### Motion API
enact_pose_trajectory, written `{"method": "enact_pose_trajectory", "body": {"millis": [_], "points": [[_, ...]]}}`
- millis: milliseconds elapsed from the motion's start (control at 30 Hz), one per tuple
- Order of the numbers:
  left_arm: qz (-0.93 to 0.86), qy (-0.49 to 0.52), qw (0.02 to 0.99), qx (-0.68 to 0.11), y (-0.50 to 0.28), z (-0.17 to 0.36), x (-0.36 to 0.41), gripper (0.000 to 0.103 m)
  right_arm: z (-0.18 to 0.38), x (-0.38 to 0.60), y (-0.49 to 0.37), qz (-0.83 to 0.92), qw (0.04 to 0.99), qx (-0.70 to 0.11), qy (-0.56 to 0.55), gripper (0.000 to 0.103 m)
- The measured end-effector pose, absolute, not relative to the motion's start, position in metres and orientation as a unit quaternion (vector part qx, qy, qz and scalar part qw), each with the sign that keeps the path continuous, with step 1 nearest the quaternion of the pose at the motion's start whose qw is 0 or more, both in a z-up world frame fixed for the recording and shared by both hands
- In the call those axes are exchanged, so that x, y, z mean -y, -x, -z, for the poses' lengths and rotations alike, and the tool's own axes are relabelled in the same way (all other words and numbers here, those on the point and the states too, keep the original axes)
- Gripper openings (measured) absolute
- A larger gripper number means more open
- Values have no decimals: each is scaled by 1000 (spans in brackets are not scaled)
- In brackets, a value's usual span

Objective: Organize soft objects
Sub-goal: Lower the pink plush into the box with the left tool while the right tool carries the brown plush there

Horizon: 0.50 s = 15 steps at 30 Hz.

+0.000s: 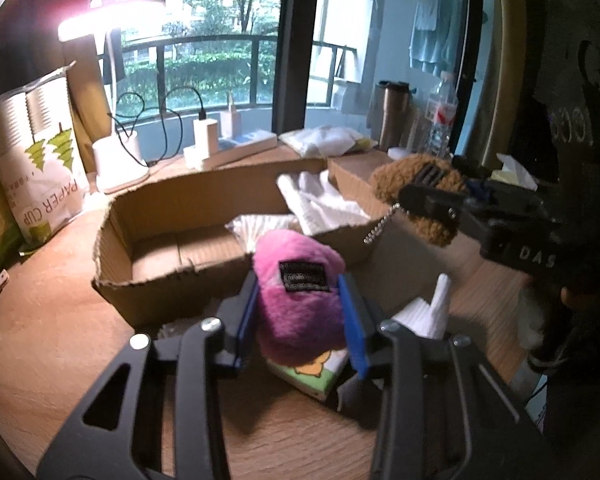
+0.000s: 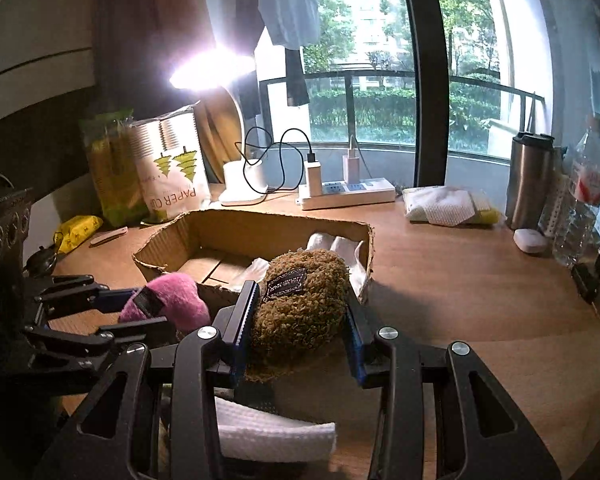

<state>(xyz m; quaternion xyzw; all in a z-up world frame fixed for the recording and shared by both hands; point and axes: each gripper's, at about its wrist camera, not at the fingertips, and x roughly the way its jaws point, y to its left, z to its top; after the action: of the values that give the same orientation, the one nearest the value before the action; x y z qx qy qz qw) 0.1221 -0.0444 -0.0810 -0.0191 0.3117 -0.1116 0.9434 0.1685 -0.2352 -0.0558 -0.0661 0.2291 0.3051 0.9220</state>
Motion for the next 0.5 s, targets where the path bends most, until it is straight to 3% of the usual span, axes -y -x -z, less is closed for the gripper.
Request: {"method": "enact_pose_trajectory", "body": {"millis": [500], "points": [[96, 24, 960, -263, -126, 54, 16, 39, 47, 225, -174, -306, 923, -219, 73, 41]]}}
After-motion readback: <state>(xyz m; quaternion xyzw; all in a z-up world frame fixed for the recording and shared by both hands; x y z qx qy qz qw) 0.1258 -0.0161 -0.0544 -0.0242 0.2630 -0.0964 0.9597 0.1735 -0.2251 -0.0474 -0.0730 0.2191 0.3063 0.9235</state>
